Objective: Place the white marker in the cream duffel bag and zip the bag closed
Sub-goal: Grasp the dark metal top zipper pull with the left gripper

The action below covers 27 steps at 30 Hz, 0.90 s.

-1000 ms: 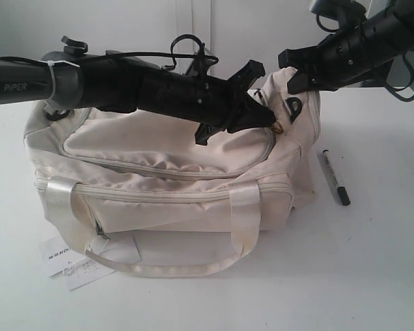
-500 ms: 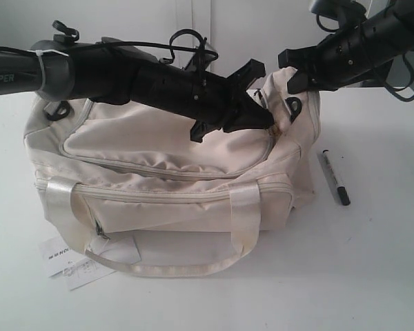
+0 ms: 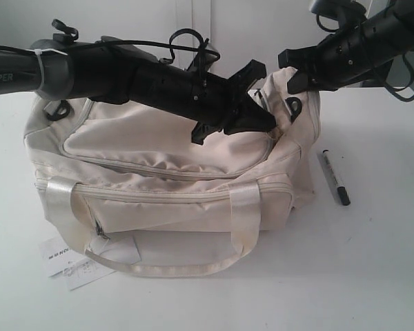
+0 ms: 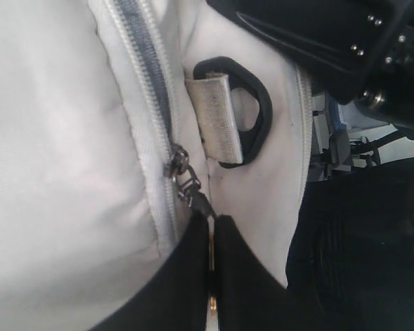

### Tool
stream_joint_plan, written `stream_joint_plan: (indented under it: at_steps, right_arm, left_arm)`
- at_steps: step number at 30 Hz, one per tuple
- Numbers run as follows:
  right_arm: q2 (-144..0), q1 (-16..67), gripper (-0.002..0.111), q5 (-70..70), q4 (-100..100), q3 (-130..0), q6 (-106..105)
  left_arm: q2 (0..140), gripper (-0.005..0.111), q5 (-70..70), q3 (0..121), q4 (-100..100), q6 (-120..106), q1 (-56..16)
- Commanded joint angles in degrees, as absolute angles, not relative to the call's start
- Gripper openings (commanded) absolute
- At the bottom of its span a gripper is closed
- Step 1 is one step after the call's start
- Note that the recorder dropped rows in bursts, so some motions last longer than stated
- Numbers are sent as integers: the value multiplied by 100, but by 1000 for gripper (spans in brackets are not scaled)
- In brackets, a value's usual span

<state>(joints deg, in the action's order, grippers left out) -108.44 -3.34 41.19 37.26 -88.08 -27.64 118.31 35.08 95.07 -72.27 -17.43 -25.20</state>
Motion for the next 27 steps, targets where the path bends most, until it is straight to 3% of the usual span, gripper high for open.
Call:
stream_joint_plan:
  at_steps: [1,27]
  right_arm:
    - [-10757,-336,0,4006,3773,-8795,-2824]
    - [-10757,-336,0,4013,3763,-8795,-2824]
  left_arm:
    - [11727,0,3828,9537,-7271,-1628,-2538]
    - [11604,0,4231,9537,-6792,-1322,-2549]
